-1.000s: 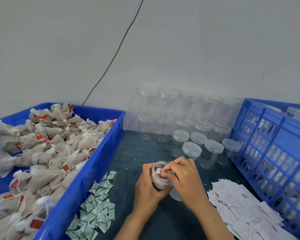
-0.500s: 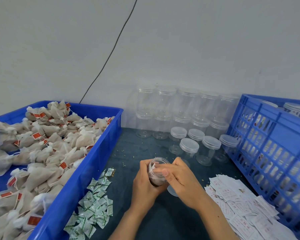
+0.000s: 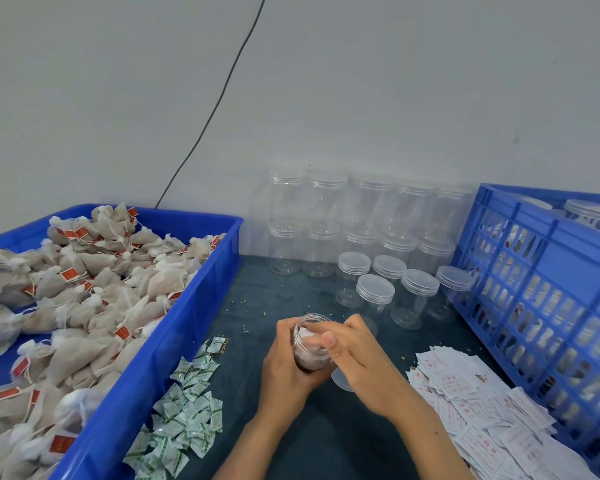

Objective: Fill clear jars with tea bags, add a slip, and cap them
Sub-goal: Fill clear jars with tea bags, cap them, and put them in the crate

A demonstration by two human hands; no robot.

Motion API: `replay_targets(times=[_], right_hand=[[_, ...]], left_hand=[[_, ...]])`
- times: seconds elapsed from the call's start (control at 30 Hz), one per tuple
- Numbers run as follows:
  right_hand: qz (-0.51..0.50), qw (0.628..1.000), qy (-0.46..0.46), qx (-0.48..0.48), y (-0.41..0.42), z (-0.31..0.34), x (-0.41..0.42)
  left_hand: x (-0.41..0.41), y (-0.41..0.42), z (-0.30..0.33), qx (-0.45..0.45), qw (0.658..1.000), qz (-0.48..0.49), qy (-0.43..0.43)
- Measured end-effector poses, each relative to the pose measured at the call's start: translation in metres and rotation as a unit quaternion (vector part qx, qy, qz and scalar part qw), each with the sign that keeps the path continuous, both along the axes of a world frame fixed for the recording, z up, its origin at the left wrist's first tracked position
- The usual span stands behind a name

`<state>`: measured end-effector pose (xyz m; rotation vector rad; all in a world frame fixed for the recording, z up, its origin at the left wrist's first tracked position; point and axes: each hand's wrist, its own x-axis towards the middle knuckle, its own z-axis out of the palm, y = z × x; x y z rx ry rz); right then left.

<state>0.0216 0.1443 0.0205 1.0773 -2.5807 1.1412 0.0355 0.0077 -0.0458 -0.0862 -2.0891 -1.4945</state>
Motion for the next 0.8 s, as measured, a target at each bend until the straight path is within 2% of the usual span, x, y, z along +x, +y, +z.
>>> replay_targets(times=[0.2,0.27,0.43,0.53,0.6,0.7,0.8], right_hand=[[-0.047,0.977,0.016,-0.205,0.019,-0.002,-0.003],[-0.059,0.977,0.047,-0.199,0.019,-0.004,-0.003],[-0.043,0.995,0.076,-0.049,0.007,-0.012,-0.001],[-0.047,0.994,0.099,-0.009,0.004,-0.013,-0.001],[-0.049,0.994,0.097,-0.014,0.004,-0.012,0.000],[-0.059,0.989,0.103,-0.082,0.008,-0.008,-0.001],[-0.139,0.977,0.118,-0.106,0.019,-0.006,-0.006]], left_hand=[[-0.003,-0.001,-0.003,-0.004,1.000,-0.001,0.005],[-0.003,-0.001,-0.003,-0.005,1.000,-0.002,0.007],[-0.002,0.000,-0.001,0.004,1.000,-0.009,0.004],[-0.001,0.000,0.000,0.012,1.000,-0.013,0.002],[-0.001,0.000,0.000,0.010,1.000,-0.012,0.004],[-0.001,-0.001,-0.002,0.000,1.000,-0.010,0.005],[-0.002,-0.001,-0.004,0.000,1.000,-0.006,0.010]])
